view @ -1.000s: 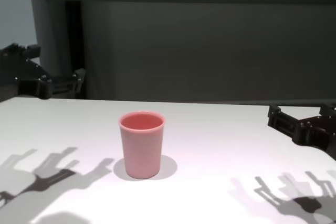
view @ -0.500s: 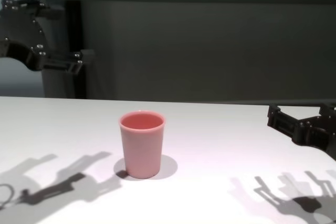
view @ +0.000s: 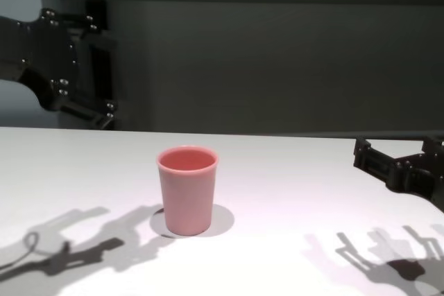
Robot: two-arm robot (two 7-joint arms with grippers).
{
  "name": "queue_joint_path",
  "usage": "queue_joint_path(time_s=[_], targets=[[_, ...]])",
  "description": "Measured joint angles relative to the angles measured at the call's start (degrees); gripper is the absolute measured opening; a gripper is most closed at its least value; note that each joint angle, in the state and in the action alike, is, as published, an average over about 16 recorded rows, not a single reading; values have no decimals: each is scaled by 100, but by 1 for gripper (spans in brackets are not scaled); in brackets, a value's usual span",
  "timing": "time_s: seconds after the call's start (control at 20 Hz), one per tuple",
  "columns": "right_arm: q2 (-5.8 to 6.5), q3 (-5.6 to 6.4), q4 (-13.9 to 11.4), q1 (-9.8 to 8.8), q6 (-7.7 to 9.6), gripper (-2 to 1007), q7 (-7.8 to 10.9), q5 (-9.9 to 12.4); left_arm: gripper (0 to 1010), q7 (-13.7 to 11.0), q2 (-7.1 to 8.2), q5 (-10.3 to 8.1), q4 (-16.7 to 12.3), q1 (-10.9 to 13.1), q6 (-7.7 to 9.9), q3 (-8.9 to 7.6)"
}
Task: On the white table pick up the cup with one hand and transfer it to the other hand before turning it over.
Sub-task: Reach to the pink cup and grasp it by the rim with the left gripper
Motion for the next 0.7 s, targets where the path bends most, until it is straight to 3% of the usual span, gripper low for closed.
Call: queue_joint_path(time_s=[0.35, 0.7], targets=[[0, 0, 0, 0, 0, 1002, 0, 0, 1003, -853, 92, 385, 381, -840, 11, 770], [0, 0, 0, 0, 0, 1002, 0, 0, 1003, -1551, -72, 777, 810, -1602, -127, 1482]])
